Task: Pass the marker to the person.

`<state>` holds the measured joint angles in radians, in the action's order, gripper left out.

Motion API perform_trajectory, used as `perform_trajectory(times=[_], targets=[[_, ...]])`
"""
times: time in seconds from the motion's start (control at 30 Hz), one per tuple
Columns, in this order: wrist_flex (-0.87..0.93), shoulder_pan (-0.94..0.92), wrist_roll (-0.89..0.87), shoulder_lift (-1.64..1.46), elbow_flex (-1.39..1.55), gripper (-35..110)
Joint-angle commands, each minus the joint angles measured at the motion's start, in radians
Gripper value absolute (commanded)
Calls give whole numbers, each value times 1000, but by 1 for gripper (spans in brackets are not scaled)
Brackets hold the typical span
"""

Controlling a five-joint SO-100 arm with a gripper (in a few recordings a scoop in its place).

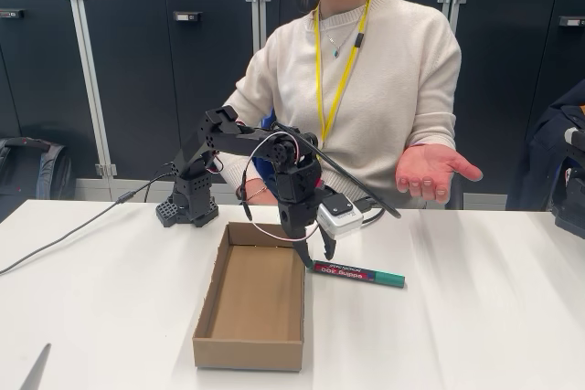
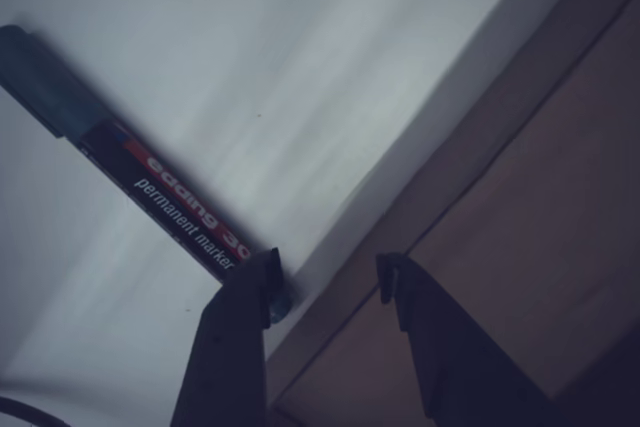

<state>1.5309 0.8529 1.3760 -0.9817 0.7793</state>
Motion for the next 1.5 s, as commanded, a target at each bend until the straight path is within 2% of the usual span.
perform_trajectory(times=[0.0,0.5,0.73,1.27,1.47], targets=[[14,-2,21,-40,-31,21],[3,110,51,77,-66,20],[64,173,52,104,-84,20],[17,153,-11,130,-120,22],[72,155,-25,201,-218,21]])
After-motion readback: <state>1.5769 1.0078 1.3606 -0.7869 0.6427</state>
